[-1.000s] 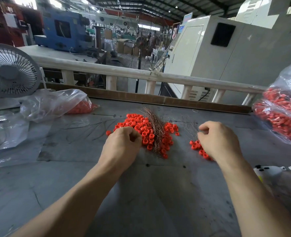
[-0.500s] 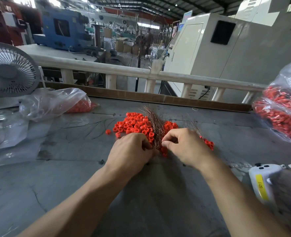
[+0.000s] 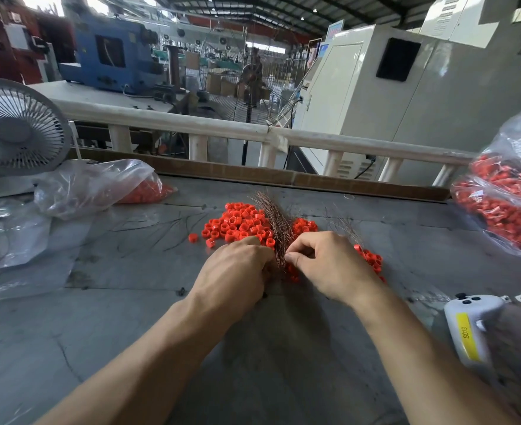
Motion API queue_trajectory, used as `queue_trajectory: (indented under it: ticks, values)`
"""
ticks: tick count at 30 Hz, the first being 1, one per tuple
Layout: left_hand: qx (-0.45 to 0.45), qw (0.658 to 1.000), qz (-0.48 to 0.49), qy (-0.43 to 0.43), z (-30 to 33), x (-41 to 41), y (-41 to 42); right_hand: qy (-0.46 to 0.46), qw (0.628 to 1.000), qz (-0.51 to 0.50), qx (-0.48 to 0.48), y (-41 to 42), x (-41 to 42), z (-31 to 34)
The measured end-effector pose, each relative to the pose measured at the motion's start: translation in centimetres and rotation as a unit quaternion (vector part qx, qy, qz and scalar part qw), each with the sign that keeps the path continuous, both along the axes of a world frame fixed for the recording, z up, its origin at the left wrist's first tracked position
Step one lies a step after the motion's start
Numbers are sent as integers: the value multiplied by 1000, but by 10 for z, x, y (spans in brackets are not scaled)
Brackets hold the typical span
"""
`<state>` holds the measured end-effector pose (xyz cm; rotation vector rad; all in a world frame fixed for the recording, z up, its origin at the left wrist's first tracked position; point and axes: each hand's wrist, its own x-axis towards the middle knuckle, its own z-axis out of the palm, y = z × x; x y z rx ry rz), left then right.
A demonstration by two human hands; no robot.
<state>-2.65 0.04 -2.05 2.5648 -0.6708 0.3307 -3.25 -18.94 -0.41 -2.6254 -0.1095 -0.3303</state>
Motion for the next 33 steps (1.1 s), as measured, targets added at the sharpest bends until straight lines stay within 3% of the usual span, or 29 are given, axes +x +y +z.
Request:
queue_trajectory:
  ticks: [8, 12, 16, 33]
  values:
    - [23, 1000, 2, 4, 0, -1, 0, -11, 1000, -6, 21, 1, 0, 1]
    - [-52, 996, 76, 6, -3, -2, 0, -12, 999, -9, 38, 2, -2, 3]
    - [-56, 988, 146, 2, -8, -2, -3, 4, 999, -11, 32, 5, -2, 2]
    - [-56, 980, 190, 22, -3, 0, -14, 19, 1000, -2, 10, 9, -2, 0]
